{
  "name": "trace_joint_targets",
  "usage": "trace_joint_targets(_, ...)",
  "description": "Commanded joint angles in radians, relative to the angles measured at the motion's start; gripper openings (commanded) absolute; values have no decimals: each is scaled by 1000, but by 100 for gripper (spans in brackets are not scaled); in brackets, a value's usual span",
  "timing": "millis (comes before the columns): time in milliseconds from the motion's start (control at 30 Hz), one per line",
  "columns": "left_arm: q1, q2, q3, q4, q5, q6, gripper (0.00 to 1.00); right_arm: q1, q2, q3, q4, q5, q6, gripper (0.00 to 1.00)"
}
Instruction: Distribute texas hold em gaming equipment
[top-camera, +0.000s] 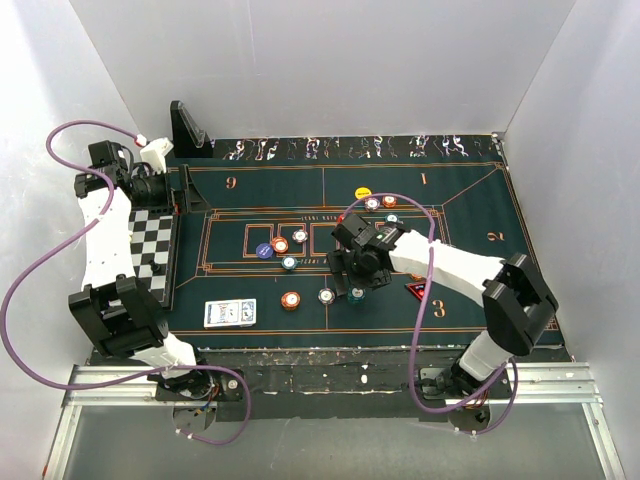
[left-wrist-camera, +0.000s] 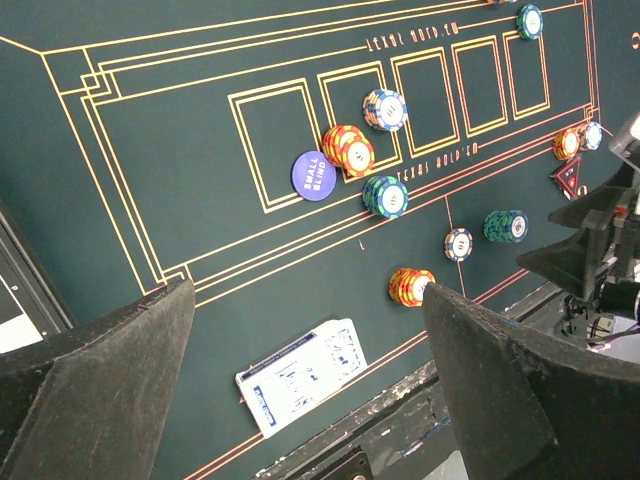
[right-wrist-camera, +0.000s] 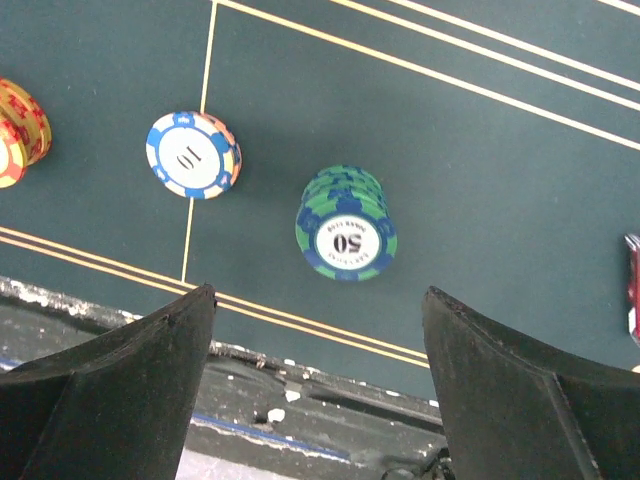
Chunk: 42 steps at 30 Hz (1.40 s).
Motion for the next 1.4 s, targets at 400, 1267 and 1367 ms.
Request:
trace_joint_targets(400,6,-58,2,-18,27,15,98,24,162,-3,94,68,28,90)
trace_joint_targets(1267,6,-55,11,-19,30,11,98,23,155,-32,99,84,63,56)
trace_joint_targets(1367,6,-55,7,-19,31,11,98,23,146,-34,97,82,65,53)
